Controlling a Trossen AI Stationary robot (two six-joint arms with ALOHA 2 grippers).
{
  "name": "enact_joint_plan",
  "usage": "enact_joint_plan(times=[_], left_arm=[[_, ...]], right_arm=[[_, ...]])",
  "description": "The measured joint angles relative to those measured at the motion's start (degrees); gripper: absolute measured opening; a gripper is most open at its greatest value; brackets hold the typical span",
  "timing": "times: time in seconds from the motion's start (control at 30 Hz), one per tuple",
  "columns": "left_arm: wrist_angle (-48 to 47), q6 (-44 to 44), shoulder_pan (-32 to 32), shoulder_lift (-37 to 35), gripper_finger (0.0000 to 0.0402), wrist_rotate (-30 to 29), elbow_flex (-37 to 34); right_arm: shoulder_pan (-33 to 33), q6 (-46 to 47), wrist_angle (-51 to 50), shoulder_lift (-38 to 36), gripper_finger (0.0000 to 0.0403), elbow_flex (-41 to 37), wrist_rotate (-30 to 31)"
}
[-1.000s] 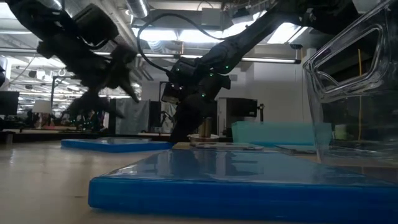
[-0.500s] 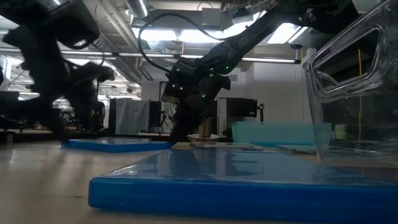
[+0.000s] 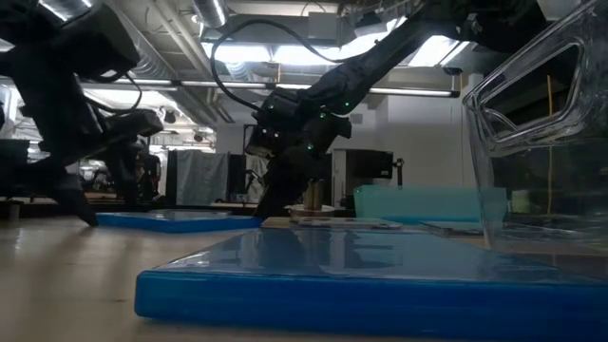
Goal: Pick & place jewel cases by type
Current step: Put the left blue CD case into the blue bin
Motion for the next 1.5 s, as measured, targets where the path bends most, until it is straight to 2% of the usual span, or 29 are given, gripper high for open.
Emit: enact_joint_plan(times=[0.33,0.57,0.77,1.2,1.5], left_arm=[[2.92,10.12,8.10,0.49,0.0232,0.13,-0.41],[8.01,16.57,13.75,3.89,0.0232,-0.18,-0.41],[14.57,17.15,14.97,7.90,0.0232,-1.45,-0.53],[23.36,18.50,16.04,8.28,0.0233,-1.43,-1.73],[20.10,23.95,18.84,5.59,0.0233,3.49,0.35]], right_arm=[[0.02,0.01,1.62,0.07,0.0007,-0.02,-0.12],[0.02,0.03,2.01,0.11,0.0007,-0.02,-0.10],[0.00,0.06,1.61,0.09,0.0007,-0.02,-0.48],[-0.17,-1.28,0.71,-0.02,0.0007,-0.11,-0.87],[-0.17,-1.46,0.76,-0.02,0.0007,-0.11,-0.95]])
